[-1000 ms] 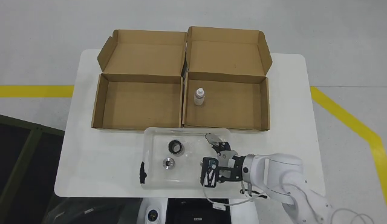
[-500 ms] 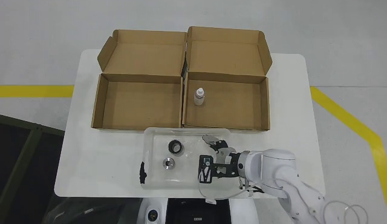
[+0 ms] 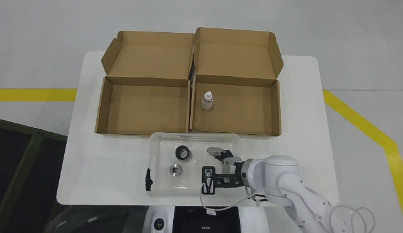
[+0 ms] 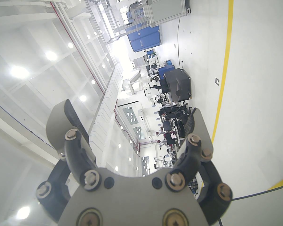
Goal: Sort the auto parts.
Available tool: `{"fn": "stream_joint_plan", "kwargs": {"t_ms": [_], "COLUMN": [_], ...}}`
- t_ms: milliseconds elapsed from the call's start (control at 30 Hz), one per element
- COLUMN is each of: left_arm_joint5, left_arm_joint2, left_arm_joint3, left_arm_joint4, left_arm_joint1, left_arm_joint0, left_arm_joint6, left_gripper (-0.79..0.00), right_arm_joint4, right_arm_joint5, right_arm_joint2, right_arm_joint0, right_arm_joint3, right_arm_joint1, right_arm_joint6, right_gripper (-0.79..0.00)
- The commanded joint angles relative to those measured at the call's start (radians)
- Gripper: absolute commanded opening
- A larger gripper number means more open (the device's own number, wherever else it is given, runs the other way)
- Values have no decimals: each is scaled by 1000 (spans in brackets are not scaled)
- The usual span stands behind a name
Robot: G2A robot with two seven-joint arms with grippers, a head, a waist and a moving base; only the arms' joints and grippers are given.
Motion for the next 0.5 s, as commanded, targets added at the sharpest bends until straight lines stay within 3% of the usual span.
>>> {"fn": "stream_joint_plan", "kwargs": {"t_ms": [0, 467], "left_arm_joint5": [0, 0], "left_arm_joint2": [0, 0], "left_arm_joint3": [0, 0], "left_arm_joint4": [0, 0], "left_arm_joint1": [0, 0], "left_arm_joint0": [0, 0], "left_arm_joint6": [0, 0], "left_gripper": [0, 0], "right_arm_joint4": [3, 13], "right_arm_joint5": [0, -24], "right_arm_joint2": [-9, -88], "right_arm_joint0": [7, 75], "right_arm_joint3": [5, 53], "right_arm_joint1": [0, -6], "right_arm_joint6": [10, 80], "right_gripper": [-120, -231]}}
